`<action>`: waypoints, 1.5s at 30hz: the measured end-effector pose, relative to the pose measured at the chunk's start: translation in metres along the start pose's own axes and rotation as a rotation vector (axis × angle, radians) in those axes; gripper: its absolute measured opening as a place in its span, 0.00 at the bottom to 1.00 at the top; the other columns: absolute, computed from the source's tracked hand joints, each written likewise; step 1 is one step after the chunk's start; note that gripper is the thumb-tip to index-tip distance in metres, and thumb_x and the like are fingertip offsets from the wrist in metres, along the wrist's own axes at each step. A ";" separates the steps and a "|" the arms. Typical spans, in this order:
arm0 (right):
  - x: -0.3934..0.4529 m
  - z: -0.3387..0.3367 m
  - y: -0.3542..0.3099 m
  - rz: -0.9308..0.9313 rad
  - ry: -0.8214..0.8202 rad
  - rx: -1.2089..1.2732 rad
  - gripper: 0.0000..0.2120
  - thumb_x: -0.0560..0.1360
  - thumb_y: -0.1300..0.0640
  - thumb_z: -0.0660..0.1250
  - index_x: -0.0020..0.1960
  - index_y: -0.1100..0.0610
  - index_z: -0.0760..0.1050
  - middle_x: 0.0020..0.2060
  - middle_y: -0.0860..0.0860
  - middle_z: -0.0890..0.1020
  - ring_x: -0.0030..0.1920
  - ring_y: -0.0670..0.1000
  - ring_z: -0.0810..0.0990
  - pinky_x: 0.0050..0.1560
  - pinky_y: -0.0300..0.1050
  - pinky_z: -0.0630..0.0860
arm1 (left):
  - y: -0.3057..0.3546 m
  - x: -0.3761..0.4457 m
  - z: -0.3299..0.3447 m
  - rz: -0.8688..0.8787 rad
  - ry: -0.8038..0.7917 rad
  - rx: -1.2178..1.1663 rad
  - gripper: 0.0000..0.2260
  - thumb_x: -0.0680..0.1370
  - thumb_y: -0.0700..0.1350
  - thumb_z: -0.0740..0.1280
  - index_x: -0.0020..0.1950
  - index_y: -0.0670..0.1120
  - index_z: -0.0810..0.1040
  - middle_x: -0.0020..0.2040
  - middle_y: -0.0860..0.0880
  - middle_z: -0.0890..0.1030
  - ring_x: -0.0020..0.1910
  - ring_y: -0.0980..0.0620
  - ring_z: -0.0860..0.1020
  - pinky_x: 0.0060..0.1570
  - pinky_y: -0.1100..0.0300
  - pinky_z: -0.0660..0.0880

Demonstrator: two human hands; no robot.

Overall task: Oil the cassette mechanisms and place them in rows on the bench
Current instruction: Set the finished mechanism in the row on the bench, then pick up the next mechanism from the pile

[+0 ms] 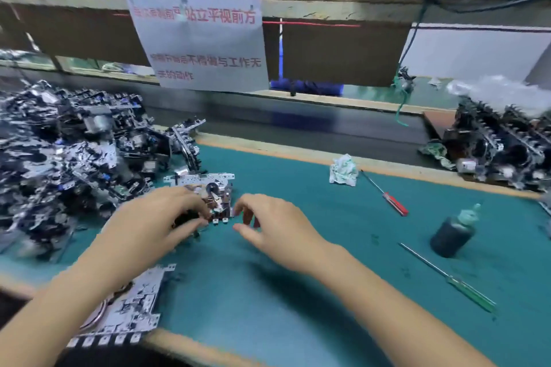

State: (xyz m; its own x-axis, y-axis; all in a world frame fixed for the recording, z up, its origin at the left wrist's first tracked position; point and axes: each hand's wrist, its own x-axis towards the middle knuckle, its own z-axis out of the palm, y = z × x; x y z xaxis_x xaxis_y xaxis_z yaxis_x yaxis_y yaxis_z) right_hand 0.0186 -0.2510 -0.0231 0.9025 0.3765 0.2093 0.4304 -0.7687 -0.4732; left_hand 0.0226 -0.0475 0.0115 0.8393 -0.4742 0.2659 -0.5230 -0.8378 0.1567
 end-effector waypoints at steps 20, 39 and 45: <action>0.066 0.027 -0.025 -0.188 0.010 0.012 0.14 0.75 0.56 0.68 0.59 0.56 0.75 0.54 0.51 0.80 0.55 0.54 0.76 0.51 0.47 0.69 | -0.048 -0.016 -0.014 -0.100 -0.025 0.204 0.16 0.74 0.56 0.68 0.60 0.55 0.78 0.54 0.58 0.80 0.43 0.57 0.78 0.42 0.61 0.75; -0.122 -0.077 0.084 0.121 0.387 -0.080 0.15 0.66 0.67 0.75 0.47 0.54 0.76 0.42 0.43 0.77 0.44 0.44 0.78 0.47 0.46 0.77 | 0.137 0.064 0.045 0.439 0.053 -0.149 0.15 0.72 0.53 0.73 0.56 0.53 0.77 0.49 0.54 0.77 0.48 0.51 0.77 0.42 0.55 0.73; -0.184 -0.058 0.101 0.174 0.489 -0.456 0.20 0.55 0.71 0.77 0.40 0.58 0.73 0.45 0.48 0.74 0.42 0.49 0.76 0.29 0.44 0.74 | 0.184 0.058 0.102 0.750 0.285 0.003 0.10 0.64 0.46 0.77 0.41 0.48 0.80 0.37 0.51 0.77 0.34 0.50 0.75 0.30 0.59 0.68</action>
State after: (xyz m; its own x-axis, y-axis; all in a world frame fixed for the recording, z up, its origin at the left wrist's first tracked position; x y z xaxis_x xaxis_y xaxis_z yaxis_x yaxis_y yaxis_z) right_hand -0.1030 -0.4280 -0.0602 0.8172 0.0343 0.5754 0.1469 -0.9777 -0.1503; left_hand -0.0101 -0.2571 -0.0415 0.1941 -0.8242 0.5319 -0.9318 -0.3245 -0.1627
